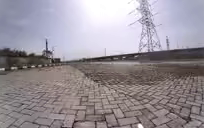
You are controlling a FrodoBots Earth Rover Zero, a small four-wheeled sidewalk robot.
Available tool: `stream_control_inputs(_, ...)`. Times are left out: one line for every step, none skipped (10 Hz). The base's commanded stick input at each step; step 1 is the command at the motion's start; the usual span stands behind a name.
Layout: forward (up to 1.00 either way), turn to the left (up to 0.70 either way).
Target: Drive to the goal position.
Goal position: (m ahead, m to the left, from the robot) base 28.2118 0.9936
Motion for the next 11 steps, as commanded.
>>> stream_control_inputs(0.19, 0.0)
stream_control_inputs(0.57, 0.0)
stream_control_inputs(0.44, 0.0)
stream_control_inputs(0.05, 0.0)
stream_control_inputs(0.38, 0.0)
stream_control_inputs(0.01, 0.0)
stream_control_inputs(0.7, 0.0)
stream_control_inputs(0.7, 0.0)
stream_control_inputs(0.32, 0.0)
stream_control_inputs(0.69, 0.0)
stream_control_inputs(0.31, 0.0)
